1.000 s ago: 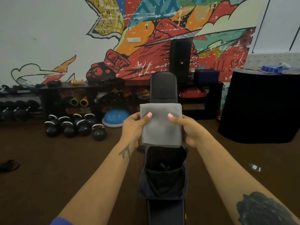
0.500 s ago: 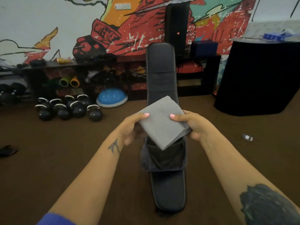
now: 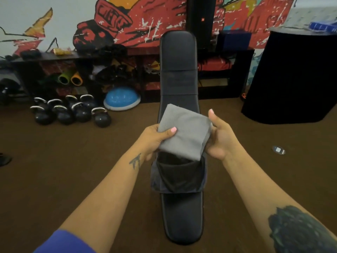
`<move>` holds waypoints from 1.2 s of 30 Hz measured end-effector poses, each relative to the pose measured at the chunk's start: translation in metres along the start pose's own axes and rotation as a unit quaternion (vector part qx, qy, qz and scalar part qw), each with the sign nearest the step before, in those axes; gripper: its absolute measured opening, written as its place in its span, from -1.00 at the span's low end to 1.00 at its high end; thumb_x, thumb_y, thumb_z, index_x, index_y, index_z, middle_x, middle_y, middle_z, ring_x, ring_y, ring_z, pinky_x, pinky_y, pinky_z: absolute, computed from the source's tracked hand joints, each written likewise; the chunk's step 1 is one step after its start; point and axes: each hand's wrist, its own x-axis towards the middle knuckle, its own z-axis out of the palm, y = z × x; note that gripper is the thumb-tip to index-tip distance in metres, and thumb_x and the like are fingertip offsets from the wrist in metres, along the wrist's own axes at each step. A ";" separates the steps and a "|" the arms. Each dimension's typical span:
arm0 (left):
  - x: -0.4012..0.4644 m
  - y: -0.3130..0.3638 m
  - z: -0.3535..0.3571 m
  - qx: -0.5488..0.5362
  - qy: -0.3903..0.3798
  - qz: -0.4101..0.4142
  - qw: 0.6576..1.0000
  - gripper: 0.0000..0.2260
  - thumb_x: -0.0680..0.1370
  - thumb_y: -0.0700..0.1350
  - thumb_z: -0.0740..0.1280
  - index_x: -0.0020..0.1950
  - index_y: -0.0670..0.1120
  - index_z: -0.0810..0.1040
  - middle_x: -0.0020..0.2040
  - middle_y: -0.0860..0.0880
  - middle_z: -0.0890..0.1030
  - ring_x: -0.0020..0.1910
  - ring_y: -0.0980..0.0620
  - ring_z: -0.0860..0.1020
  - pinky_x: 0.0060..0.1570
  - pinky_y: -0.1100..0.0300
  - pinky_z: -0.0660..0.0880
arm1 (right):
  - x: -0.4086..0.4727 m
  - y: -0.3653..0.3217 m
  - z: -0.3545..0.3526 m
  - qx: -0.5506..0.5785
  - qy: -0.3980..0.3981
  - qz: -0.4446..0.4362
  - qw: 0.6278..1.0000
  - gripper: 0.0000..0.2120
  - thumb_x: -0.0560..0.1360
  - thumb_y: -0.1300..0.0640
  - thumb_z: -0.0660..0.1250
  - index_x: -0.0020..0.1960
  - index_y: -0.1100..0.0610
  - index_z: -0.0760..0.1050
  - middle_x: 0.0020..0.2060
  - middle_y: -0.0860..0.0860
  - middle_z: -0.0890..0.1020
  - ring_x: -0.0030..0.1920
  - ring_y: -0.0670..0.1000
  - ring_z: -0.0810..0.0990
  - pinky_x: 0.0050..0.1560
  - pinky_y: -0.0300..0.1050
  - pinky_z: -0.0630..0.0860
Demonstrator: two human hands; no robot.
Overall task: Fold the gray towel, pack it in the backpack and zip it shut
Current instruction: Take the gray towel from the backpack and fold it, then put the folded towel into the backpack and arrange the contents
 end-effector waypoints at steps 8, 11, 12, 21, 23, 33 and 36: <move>0.078 -0.013 0.042 -0.071 0.066 -0.001 0.995 -0.65 0.44 -0.02 0.44 0.17 -0.10 0.53 0.14 -0.10 0.62 0.14 -0.10 0.59 0.09 -0.02 0.56 | 0.052 -0.031 -0.031 -0.100 0.006 0.043 0.994 -0.94 0.50 0.20 0.33 -0.03 0.11 0.50 -0.14 0.08 0.65 -0.08 0.07 0.62 -0.08 -0.01 0.56; 0.099 -0.028 0.055 -0.062 0.073 -0.005 0.995 -0.66 0.45 -0.02 0.43 0.17 -0.11 0.54 0.14 -0.10 0.63 0.13 -0.09 0.59 0.12 0.00 0.55 | 0.075 -0.039 -0.052 -0.161 0.026 0.055 0.985 -0.88 0.44 0.28 0.38 -0.06 0.13 0.51 -0.13 0.07 0.62 -0.11 0.06 0.61 -0.15 -0.03 0.56; 0.105 -0.036 0.058 -0.058 0.072 -0.008 0.996 -0.70 0.46 -0.02 0.42 0.14 -0.09 0.55 0.13 -0.10 0.64 0.12 -0.08 0.60 0.14 0.00 0.54 | 0.081 -0.040 -0.058 -0.174 0.023 0.061 0.983 -0.87 0.43 0.30 0.39 -0.06 0.14 0.52 -0.13 0.07 0.63 -0.12 0.06 0.62 -0.17 -0.03 0.57; 0.135 -0.108 0.058 0.047 -0.004 -0.121 0.992 -0.67 0.51 0.01 0.36 0.24 -0.06 0.50 0.20 -0.02 0.58 0.19 -0.02 0.53 0.10 0.02 0.55 | 0.139 -0.016 -0.110 -0.308 0.083 0.129 0.939 -0.80 0.39 0.37 0.42 -0.04 0.17 0.54 -0.09 0.10 0.63 -0.11 0.07 0.60 -0.16 0.00 0.56; 0.144 -0.123 0.050 0.083 -0.007 -0.154 0.984 -0.67 0.54 -0.06 0.33 0.30 -0.03 0.46 0.24 -0.01 0.54 0.25 -0.01 0.49 0.09 0.04 0.53 | 0.150 -0.012 -0.119 -0.315 0.103 0.137 0.933 -0.81 0.40 0.37 0.42 -0.09 0.13 0.53 -0.11 0.08 0.62 -0.10 0.07 0.58 -0.06 0.07 0.54; 0.237 -0.174 0.007 0.220 0.060 -0.139 0.964 -0.57 0.55 -0.21 0.30 0.42 -0.07 0.34 0.41 -0.05 0.41 0.37 -0.05 0.39 0.34 0.00 0.38 | 0.222 0.014 -0.143 -0.420 0.138 0.104 0.891 -0.75 0.46 0.33 0.38 0.12 0.29 0.49 0.04 0.20 0.59 -0.01 0.14 0.55 -0.02 0.07 0.48; 0.263 -0.198 0.001 0.329 0.048 -0.127 0.935 -0.54 0.53 -0.16 0.34 0.42 -0.07 0.34 0.39 -0.13 0.42 0.34 -0.11 0.42 0.34 -0.04 0.38 | 0.250 0.031 -0.148 -0.528 0.111 0.070 0.839 -0.70 0.46 0.31 0.35 0.15 0.43 0.47 0.07 0.38 0.57 0.12 0.34 0.52 0.07 0.21 0.47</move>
